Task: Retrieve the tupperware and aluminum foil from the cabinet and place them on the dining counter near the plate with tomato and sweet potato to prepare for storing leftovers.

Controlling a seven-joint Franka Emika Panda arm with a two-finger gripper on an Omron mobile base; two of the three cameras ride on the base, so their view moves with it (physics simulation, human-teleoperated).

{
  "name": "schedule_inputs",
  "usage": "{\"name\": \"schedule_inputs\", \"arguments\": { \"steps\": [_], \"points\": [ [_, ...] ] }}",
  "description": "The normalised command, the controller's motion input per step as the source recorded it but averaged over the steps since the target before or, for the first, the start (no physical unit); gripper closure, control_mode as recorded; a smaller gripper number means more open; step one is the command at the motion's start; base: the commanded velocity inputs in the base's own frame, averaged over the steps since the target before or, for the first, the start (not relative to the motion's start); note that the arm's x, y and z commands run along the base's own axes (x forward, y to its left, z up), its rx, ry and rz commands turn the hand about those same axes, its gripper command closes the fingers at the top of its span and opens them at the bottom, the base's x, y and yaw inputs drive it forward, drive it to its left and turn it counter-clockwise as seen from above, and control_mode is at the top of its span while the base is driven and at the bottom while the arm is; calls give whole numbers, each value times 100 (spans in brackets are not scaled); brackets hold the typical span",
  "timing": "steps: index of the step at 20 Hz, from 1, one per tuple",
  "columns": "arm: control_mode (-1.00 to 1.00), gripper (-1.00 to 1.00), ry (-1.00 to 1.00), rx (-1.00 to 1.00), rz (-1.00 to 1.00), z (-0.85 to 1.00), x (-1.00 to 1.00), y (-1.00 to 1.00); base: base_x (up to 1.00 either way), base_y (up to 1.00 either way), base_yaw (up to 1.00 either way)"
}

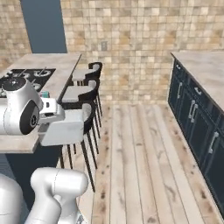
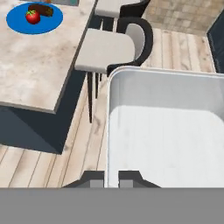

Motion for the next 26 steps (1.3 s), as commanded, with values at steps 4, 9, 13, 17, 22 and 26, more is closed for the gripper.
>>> {"name": "schedule_inputs", "arguments": {
  "steps": [4,9,13,17,22,26],
  "points": [
    [100,100,0,0,0,0,0,0,62,-35,74],
    [100,100,0,0,0,0,0,0,55,-51,68],
    [100,100,0,0,0,0,0,0,49,-67,60],
    [100,100,0,0,0,0,0,0,34,-76,54],
    [100,100,0,0,0,0,0,0,29,-77,51],
    [100,100,0,0,0,0,0,0,43,-65,53]
  ]
}}
